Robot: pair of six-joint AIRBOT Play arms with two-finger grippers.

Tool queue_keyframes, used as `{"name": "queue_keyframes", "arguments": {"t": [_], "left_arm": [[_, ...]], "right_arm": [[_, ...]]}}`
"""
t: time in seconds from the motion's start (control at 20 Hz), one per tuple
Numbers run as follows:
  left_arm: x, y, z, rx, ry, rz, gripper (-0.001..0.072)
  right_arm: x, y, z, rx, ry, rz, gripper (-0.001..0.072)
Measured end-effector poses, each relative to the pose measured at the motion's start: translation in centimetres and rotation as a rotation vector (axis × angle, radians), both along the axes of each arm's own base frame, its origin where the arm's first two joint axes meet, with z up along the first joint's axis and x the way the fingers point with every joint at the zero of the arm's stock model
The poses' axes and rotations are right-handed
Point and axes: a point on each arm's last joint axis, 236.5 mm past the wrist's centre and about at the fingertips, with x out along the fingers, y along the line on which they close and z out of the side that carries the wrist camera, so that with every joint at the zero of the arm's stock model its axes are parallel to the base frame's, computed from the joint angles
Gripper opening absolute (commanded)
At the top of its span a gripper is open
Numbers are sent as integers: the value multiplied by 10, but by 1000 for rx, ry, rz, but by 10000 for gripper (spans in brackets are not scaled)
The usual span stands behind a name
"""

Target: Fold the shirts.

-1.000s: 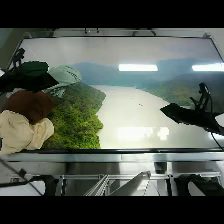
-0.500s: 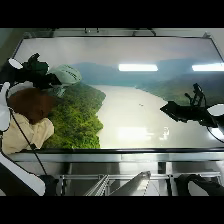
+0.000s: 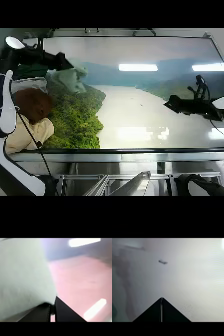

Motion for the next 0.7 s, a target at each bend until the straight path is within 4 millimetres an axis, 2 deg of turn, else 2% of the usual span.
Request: {"name": "queue_keyframes", "arguments": {"t": [0.1,0.2,0.35,0.45,0.5,0.55,0.6,0.65,0.7], "left_arm": [[-35,-52,64,-161,-55,-124,23],[-77,-95,113,-266,-91,-251,23],[-135,-141,158,-345,-127,-408,23],[-159,-159,169,-367,-126,-475,25],[-167,-167,166,-364,-114,-501,208],[-171,-172,161,-355,-100,-521,424],[-174,-177,149,-328,-67,-531,626],[-174,-179,133,-285,-34,-533,718],[-171,-178,113,-230,8,-522,718]], "right_arm": [[8,-6,23,0,-28,19,23],[14,-13,49,1,-63,29,24],[16,-22,79,-6,-106,37,24],[14,-24,88,-7,-115,44,31],[12,-23,90,-5,-113,50,110],[11,-23,90,-2,-108,55,367],[10,-23,89,0,-101,61,488],[8,-22,87,4,-88,68,483],[6,-21,84,10,-73,76,484]]}}
